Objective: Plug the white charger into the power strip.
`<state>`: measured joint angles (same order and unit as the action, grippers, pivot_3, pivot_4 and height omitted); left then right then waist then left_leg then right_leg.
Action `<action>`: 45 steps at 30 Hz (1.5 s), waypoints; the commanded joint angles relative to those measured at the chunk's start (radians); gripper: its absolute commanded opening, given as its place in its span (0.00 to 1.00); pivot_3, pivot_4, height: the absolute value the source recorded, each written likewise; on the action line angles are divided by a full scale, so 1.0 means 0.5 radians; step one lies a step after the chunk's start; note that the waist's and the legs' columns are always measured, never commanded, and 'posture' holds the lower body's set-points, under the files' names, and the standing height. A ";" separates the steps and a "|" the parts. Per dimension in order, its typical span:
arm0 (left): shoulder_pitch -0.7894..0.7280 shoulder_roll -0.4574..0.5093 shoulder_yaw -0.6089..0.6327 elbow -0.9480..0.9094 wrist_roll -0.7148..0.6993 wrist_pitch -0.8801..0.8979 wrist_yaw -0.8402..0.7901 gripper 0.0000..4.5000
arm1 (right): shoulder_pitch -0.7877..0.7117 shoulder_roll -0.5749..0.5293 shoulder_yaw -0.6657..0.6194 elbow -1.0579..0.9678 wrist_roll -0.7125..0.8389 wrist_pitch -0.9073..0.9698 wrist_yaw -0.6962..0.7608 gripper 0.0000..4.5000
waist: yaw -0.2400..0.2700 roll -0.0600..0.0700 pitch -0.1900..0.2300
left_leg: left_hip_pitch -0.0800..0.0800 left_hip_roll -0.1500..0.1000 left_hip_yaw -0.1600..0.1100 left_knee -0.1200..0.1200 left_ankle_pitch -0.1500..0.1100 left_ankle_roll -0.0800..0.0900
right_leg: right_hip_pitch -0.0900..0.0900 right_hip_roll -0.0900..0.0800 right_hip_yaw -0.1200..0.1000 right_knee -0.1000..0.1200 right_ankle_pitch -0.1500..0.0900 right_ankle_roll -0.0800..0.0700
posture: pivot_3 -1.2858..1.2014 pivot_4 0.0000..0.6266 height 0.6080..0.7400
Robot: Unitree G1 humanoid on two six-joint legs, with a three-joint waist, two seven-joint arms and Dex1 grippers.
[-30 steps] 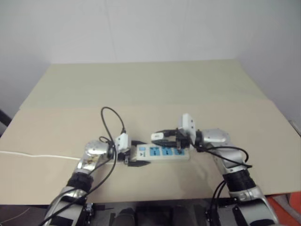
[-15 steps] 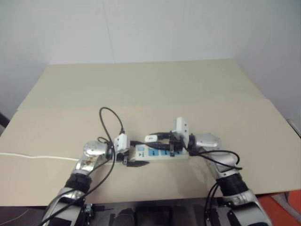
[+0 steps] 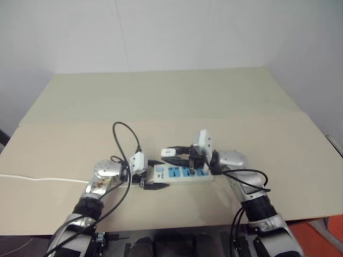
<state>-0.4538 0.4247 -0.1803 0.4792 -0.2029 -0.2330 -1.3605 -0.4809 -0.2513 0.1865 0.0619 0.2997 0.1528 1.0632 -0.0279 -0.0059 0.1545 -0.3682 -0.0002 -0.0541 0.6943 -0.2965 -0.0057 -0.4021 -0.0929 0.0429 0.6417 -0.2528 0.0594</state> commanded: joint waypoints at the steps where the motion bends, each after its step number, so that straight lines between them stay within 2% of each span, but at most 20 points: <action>1: 0.054 0.040 -0.048 0.022 0.052 0.048 -0.014 0.74 | 0.040 0.059 -0.037 -0.020 0.064 -0.122 -0.027 0.25 | -0.005 0.000 0.000 | 0.000 0.000 0.000 0.000 0.000 0.000 | 0.000 0.000 0.000 0.000 0.000 0.000 | 0.52 0.24 1.00; 8: 0.064 0.064 -0.049 0.000 0.050 0.060 -0.024 0.74 | 0.111 0.150 -0.069 0.137 0.034 -0.415 -0.046 0.25 | -0.024 0.000 0.000 | 0.001 0.000 0.000 0.000 0.000 0.000 | 0.000 0.000 0.000 0.000 0.000 0.000 | 0.52 0.24 1.00; 18: 0.085 0.091 -0.049 -0.044 0.045 0.088 -0.034 0.74 | 0.132 0.046 -0.051 0.257 0.029 -0.549 0.106 0.25 | -0.032 0.000 0.000 | 0.001 0.000 0.000 -0.001 0.000 0.000 | 0.000 0.000 0.001 0.000 0.000 0.000 | 0.52 0.24 1.00; 45: 0.083 0.086 -0.058 -0.036 0.053 0.065 -0.030 0.74 | 0.036 0.065 0.031 0.469 -0.010 -0.579 0.220 0.25 | -0.035 0.000 0.000 | 0.003 0.001 0.000 -0.002 0.000 0.000 | 0.000 0.001 0.002 0.001 0.000 0.000 | 0.52 0.24 1.00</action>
<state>-0.4355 0.4519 -0.1777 0.4457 -0.2045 -0.2107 -1.3589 -0.4543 -0.2152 0.1940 0.2885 0.2970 -0.1358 1.1588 -0.0451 -0.0060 0.1543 -0.3668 0.0004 -0.0538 0.6935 -0.2964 -0.0058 -0.4020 -0.0925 0.0439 0.6424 -0.2528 0.0593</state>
